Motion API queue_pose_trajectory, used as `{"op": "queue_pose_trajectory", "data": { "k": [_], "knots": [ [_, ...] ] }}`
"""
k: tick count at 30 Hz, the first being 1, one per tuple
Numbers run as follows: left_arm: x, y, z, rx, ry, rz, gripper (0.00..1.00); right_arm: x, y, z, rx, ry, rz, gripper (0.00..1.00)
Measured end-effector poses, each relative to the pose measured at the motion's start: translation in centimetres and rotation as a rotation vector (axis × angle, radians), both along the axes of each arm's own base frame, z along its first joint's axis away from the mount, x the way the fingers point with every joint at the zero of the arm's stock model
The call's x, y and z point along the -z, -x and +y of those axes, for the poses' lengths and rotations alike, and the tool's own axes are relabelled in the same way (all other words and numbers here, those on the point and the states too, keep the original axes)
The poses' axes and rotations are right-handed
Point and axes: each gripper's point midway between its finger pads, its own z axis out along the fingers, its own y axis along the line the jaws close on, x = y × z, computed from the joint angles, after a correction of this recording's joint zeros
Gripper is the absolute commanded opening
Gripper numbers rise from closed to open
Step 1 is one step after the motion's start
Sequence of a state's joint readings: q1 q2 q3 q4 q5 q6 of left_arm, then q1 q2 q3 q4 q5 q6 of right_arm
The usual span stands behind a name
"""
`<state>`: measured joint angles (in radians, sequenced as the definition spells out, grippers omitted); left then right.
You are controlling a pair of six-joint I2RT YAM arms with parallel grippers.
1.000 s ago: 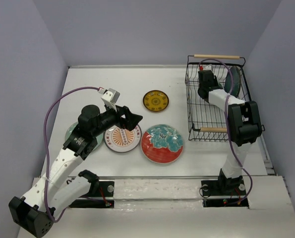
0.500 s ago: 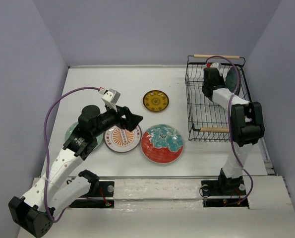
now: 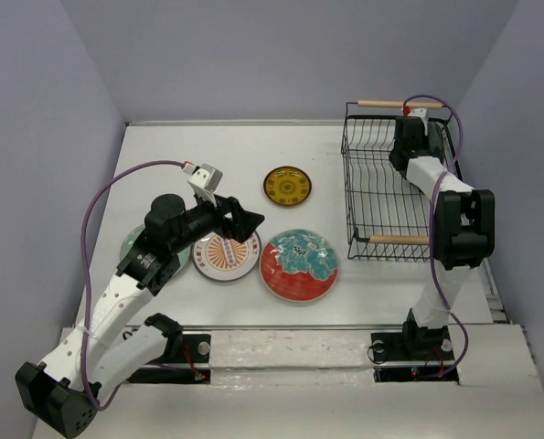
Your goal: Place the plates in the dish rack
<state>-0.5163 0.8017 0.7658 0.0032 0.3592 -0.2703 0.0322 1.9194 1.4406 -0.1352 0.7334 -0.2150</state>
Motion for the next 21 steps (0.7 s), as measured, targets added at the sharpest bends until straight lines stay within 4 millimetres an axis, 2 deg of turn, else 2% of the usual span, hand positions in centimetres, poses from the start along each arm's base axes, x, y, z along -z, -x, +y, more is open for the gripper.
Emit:
{"op": "queue_pose_trajectory", "data": {
  "k": [6,17,21],
  "knots": [
    [0.00,0.02,-0.02,0.001,0.000,0.000,0.99,-0.52,-0.57,-0.19,0.020,-0.020,-0.031,0.36],
    [0.09,-0.02,-0.05,0.001,-0.001,0.003,0.99,-0.32,-0.87,-0.23,0.026,-0.024,-0.033,0.43],
    [0.39,-0.17,-0.14,0.001,-0.006,0.012,0.99,-0.33,-0.96,-0.10,0.021,-0.032,-0.038,0.55]
  ]
}}
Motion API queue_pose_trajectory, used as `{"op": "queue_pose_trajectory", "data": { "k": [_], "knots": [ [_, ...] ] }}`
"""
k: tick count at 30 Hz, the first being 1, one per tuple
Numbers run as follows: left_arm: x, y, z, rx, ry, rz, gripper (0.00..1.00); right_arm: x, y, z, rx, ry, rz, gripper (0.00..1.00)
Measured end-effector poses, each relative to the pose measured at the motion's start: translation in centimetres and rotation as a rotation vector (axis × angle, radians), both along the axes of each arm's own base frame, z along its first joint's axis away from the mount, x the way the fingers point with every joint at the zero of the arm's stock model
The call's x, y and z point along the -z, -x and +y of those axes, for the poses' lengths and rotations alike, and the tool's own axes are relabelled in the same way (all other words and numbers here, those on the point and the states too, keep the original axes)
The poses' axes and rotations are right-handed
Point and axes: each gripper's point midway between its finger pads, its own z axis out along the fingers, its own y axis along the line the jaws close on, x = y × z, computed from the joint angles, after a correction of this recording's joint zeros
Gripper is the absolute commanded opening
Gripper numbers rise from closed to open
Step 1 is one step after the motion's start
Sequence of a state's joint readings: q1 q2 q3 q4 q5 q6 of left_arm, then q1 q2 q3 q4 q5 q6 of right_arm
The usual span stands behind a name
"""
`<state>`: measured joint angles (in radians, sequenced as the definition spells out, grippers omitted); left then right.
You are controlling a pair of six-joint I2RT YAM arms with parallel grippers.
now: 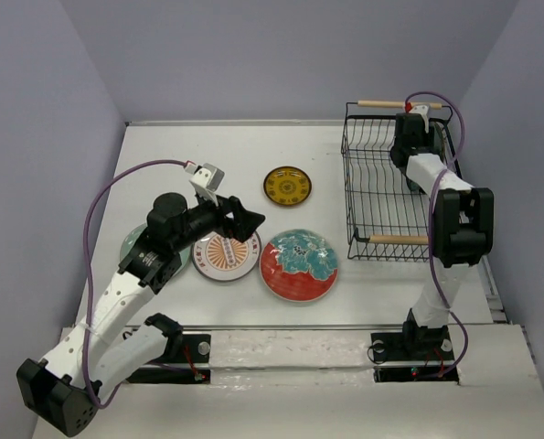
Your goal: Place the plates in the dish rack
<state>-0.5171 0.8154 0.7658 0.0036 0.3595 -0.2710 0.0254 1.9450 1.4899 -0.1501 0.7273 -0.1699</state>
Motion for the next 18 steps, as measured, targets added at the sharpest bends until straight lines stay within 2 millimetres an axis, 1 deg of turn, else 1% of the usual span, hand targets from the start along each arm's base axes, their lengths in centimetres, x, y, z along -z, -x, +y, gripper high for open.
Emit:
{"op": "queue_pose_trajectory", "data": {
  "k": [1,3,5,8,10,13,14,15,16,18],
  "knots": [
    [0.1,0.0,0.0,0.000,-0.002,0.003,0.99,0.0,0.0,0.1,-0.002,-0.005,-0.003,0.56],
    [0.4,-0.2,-0.1,0.000,-0.007,0.012,0.99,-0.3,0.0,0.3,-0.009,-0.017,-0.005,0.63],
    [0.7,-0.3,-0.2,-0.001,-0.011,0.019,0.99,-1.0,-0.1,0.7,-0.024,-0.035,-0.017,0.65],
    [0.9,-0.4,-0.2,-0.003,-0.016,0.027,0.99,-2.8,0.0,1.5,-0.049,-0.070,-0.058,0.65],
    [1.1,-0.6,-0.2,-0.007,-0.021,0.032,0.99,-4.5,0.1,2.8,-0.086,-0.117,-0.108,0.65],
    [1.9,-1.1,-0.2,-0.018,-0.035,0.052,0.99,-7.2,0.0,6.0,-0.173,-0.190,-0.183,0.64],
    [2.3,-1.3,-0.3,-0.023,-0.043,0.064,0.99,-8.2,0.0,7.9,-0.222,-0.225,-0.213,0.64],
    [2.8,-1.5,-0.3,-0.026,-0.051,0.076,0.99,-8.7,0.1,9.2,-0.257,-0.252,-0.230,0.63],
    [3.2,-1.7,-0.3,-0.030,-0.060,0.089,0.99,-9.5,0.4,11.5,-0.317,-0.297,-0.255,0.62],
    [4.0,-1.9,-0.4,-0.036,-0.072,0.110,0.99,-10.4,1.4,15.6,-0.429,-0.395,-0.291,0.59]
  ]
}}
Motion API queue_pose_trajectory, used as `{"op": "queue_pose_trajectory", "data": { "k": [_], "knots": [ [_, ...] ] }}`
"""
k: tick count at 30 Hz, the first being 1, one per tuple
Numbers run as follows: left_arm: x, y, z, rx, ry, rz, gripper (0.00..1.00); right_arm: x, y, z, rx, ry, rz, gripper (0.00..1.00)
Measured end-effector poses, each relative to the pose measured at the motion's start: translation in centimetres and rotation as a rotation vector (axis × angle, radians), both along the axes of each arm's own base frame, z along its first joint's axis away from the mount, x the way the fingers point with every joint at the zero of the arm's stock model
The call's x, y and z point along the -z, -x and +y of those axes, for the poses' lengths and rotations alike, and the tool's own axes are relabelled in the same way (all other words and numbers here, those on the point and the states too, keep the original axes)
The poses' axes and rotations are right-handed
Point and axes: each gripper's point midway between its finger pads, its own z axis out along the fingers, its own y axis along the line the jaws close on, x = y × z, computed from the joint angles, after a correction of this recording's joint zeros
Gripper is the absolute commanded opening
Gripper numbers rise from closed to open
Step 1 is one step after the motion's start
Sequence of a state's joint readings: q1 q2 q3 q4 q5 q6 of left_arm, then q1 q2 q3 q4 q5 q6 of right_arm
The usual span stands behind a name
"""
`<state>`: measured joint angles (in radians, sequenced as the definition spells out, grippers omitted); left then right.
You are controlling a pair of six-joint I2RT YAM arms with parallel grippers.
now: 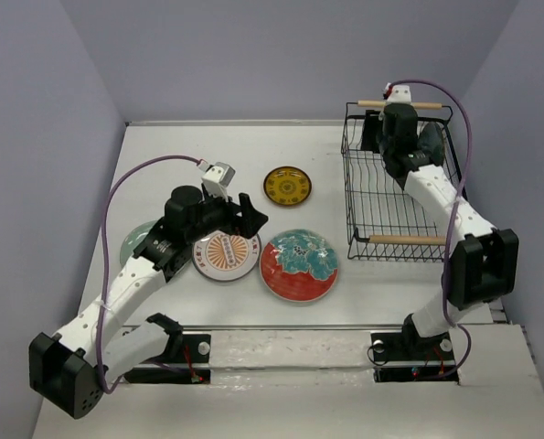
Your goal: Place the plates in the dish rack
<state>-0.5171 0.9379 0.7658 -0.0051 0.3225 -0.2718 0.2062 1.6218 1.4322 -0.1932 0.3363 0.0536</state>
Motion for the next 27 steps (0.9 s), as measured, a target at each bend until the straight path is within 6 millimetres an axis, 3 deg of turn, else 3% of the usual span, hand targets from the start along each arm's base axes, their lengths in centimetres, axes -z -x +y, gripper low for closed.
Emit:
{"op": "queue_pose_trajectory", "data": {
  "k": [3,5,6,7,10,13,18,19,21,25,27],
  "knots": [
    [1.4,-0.5,-0.5,0.003,-0.010,0.050,0.99,-0.4,2.4,4.5,-0.145,-0.111,-0.020,0.45],
    [2.3,-0.9,-1.0,0.008,-0.008,0.092,0.99,-0.5,3.7,5.6,-0.188,-0.168,-0.023,0.36],
    [2.9,-1.2,-1.3,0.007,-0.008,0.119,0.99,-0.8,4.3,5.9,-0.206,-0.199,-0.033,0.24],
    [3.5,-1.5,-1.5,0.001,-0.007,0.148,0.97,-1.0,4.8,6.2,-0.221,-0.220,-0.039,0.20],
    [4.8,-2.6,-1.8,-0.037,-0.007,0.209,0.85,-2.7,7.2,7.1,-0.284,-0.300,-0.082,0.09],
    [5.2,-4.2,-2.0,-0.087,-0.010,0.241,0.80,-5.6,9.4,7.9,-0.354,-0.348,-0.152,0.08],
    [6.2,-10.2,-3.4,-0.185,-0.040,0.267,0.76,-8.6,11.9,8.6,-0.437,-0.385,-0.238,0.16],
    [6.9,-11.7,-3.7,-0.202,-0.053,0.276,0.76,-8.7,12.2,8.7,-0.448,-0.390,-0.242,0.23],
    [8.6,-13.7,-4.1,-0.227,-0.085,0.305,0.73,-8.8,12.7,9.0,-0.472,-0.399,-0.244,0.28],
    [12.8,-18.3,-4.5,-0.277,-0.186,0.357,0.62,-8.5,13.6,9.4,-0.506,-0.407,-0.237,0.29],
    [15.0,-19.6,-4.2,-0.294,-0.230,0.386,0.59,-8.5,14.1,9.6,-0.522,-0.413,-0.239,0.29]
  ]
}}
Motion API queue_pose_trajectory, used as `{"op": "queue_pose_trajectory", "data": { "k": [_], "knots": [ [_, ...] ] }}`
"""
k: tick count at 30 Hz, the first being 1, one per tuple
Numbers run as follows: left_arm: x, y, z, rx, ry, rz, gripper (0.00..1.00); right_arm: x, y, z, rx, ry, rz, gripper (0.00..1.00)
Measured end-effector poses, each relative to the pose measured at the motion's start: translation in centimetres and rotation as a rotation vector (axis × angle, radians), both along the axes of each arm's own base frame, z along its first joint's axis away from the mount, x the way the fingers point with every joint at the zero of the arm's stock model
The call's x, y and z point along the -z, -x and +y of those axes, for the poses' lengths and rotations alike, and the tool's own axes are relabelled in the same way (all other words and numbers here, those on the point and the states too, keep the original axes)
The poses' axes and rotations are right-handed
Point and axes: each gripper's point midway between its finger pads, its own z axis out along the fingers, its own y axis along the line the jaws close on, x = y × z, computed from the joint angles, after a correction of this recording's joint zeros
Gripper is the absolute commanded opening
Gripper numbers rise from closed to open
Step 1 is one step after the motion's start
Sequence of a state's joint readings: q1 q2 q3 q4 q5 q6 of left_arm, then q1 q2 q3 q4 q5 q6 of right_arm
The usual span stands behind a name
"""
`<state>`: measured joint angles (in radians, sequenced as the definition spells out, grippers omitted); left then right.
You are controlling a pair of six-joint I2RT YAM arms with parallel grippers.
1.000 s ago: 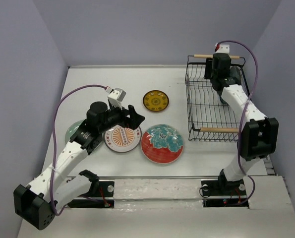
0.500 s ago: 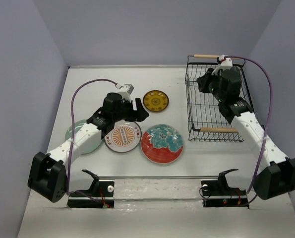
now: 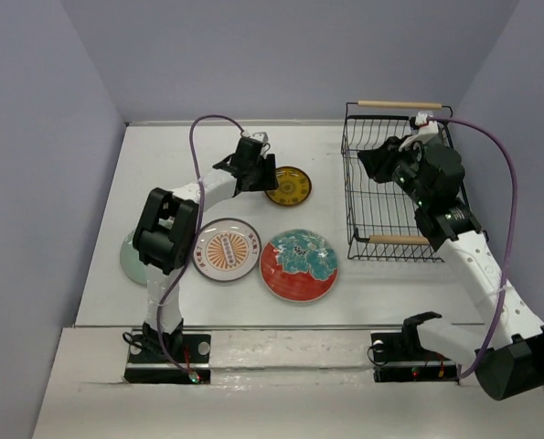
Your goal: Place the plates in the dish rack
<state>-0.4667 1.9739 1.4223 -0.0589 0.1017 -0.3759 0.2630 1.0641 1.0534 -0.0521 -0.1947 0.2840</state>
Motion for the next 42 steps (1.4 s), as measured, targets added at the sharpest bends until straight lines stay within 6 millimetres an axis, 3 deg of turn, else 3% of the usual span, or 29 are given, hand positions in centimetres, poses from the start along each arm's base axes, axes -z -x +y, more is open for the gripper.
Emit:
{"op": "queue_pose_trajectory", "data": {
  "k": [4,7,8,10,14,20,23,29,32,36,42],
  "knots": [
    [4.0,-1.1,1.4,-0.030,-0.067,0.074,0.49,-0.6,0.7,0.4,-0.035,-0.012,-0.019,0.29],
    [5.2,-1.4,2.0,-0.036,-0.085,0.098,0.37,-0.9,0.9,0.8,-0.057,-0.022,-0.027,0.29],
    [5.0,-2.0,2.1,-0.040,-0.088,0.090,0.23,-0.9,1.0,0.9,-0.064,-0.024,-0.029,0.29],
    [4.8,-2.6,1.9,-0.038,-0.080,0.079,0.06,-1.1,1.1,1.2,-0.078,-0.033,-0.031,0.29],
    [4.5,-3.2,1.7,-0.034,-0.079,0.061,0.06,-1.0,1.1,1.6,-0.099,-0.042,-0.027,0.36],
    [3.7,-2.5,2.4,-0.034,-0.081,0.042,0.06,0.2,0.5,2.8,-0.161,-0.043,0.007,0.61],
    [0.5,-1.1,3.4,-0.029,-0.075,0.000,0.06,2.4,0.2,4.2,-0.230,-0.040,0.069,0.72],
    [-10.7,1.4,4.4,-0.015,0.026,-0.215,0.06,5.1,0.4,7.4,-0.357,-0.008,0.144,0.77],
    [-14.5,3.0,4.7,0.003,0.081,-0.297,0.06,6.1,0.7,9.2,-0.419,0.018,0.165,0.79],
    [-16.1,5.2,4.9,0.033,0.115,-0.325,0.06,7.7,0.5,10.8,-0.470,0.049,0.192,0.83],
    [-16.1,8.3,4.9,0.085,0.160,-0.314,0.06,11.3,-0.3,11.4,-0.488,0.085,0.277,0.85]
  ]
}}
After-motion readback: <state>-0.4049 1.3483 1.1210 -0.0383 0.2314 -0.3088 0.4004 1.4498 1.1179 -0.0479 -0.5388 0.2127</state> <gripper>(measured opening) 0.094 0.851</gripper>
